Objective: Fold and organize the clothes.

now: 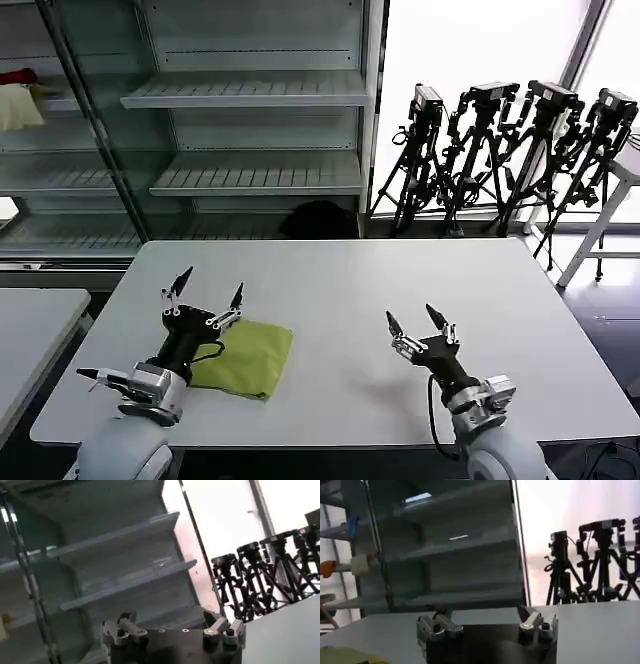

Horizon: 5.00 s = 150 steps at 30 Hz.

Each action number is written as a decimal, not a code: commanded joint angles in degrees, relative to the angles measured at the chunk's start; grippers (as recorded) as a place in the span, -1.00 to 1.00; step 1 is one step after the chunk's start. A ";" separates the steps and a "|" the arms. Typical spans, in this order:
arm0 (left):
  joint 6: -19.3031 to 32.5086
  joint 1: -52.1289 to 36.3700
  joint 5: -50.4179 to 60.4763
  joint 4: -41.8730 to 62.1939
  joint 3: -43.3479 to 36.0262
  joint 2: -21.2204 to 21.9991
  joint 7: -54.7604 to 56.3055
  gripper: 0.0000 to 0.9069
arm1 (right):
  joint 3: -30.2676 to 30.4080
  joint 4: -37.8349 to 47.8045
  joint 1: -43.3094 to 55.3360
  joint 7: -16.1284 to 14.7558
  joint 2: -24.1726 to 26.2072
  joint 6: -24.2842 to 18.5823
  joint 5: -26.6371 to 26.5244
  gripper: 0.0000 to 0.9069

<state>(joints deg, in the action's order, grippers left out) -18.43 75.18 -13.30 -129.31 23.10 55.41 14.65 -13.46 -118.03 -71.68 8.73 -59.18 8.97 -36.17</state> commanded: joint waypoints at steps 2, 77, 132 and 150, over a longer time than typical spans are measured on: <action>1.56 10.71 0.87 -2.73 11.35 7.31 -4.14 1.00 | 25.61 5.63 17.36 11.53 -11.39 18.35 -4.77 1.00; 3.73 11.58 2.60 0.95 9.73 8.92 -4.55 1.00 | 8.08 8.23 10.79 10.10 3.93 7.03 -3.34 1.00; 27.19 24.95 4.26 4.12 0.38 12.97 -0.28 1.00 | -17.74 -6.97 -41.53 16.17 2.21 -36.75 23.04 1.00; 23.95 33.21 5.96 -1.25 1.94 12.26 -0.10 1.00 | -13.03 -4.19 -40.06 16.56 3.27 -38.64 24.60 1.00</action>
<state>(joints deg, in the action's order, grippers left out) 5.92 103.93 -8.27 -127.63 25.01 67.74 14.43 -28.14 -122.78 -110.73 24.66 -56.01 -27.71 -13.08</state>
